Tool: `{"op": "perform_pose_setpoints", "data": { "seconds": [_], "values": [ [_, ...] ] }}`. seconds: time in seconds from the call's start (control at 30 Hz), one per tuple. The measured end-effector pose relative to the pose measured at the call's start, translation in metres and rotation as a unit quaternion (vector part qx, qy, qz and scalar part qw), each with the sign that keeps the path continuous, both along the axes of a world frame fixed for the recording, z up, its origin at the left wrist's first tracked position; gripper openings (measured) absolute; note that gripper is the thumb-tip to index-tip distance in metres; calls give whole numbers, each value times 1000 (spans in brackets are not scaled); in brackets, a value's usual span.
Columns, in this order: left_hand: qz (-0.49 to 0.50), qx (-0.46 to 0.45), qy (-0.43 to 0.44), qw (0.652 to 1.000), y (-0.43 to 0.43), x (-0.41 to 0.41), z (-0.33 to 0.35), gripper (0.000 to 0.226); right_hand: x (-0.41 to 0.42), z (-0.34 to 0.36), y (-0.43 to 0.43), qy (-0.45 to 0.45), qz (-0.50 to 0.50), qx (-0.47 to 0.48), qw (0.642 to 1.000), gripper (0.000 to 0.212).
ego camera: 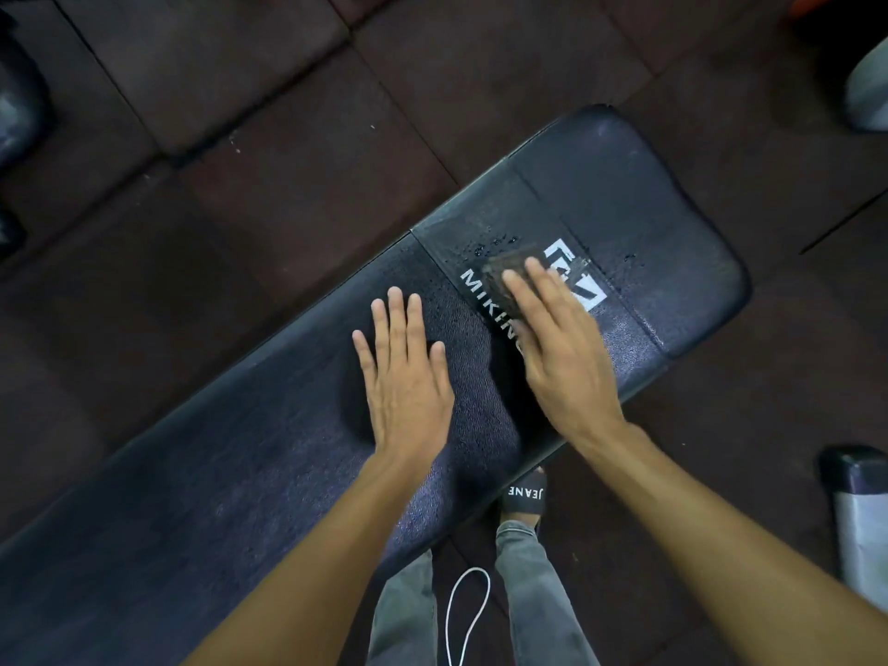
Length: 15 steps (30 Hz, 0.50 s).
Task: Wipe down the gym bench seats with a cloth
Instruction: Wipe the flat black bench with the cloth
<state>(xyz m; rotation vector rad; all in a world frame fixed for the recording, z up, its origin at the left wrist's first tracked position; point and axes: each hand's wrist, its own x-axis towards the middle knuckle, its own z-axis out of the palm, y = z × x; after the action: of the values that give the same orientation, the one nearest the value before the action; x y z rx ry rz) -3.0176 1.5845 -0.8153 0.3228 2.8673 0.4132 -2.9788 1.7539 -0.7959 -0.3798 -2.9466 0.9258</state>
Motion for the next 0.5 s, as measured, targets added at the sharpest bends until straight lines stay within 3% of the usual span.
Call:
{"op": "perform_pose_setpoints", "data": {
  "seconds": [0.1, 0.17, 0.33, 0.37, 0.43, 0.47, 0.5],
  "values": [
    [-3, -18, 4, 1000, 10, -8, -6, 58, -33, -23, -1, -55, 155, 134, 977, 51],
    [2, -24, 2, 1000, 13, -9, -10, 59, -65, -30, 6, -43, 184, 168, 967, 51],
    [6, -34, 5, 999, 16, -5, -14, 59, -114, -29, 14, -88, -57, 138, 985, 52],
    [10, -36, 10, 999, 17, -5, -13, 59, -104, -28, 2, -69, -21, 144, 987, 52],
    [10, -38, 12, 999, 18, -4, -13, 59, -69, -30, -6, -18, 149, 182, 972, 49],
    [9, -38, 9, 999, 17, -5, -13, 59, -54, -32, 7, -8, 189, 196, 962, 49],
    [7, -37, 5, 999, 17, -5, -13, 60, -42, -35, 21, -12, 168, 200, 965, 49]
  ]
}}
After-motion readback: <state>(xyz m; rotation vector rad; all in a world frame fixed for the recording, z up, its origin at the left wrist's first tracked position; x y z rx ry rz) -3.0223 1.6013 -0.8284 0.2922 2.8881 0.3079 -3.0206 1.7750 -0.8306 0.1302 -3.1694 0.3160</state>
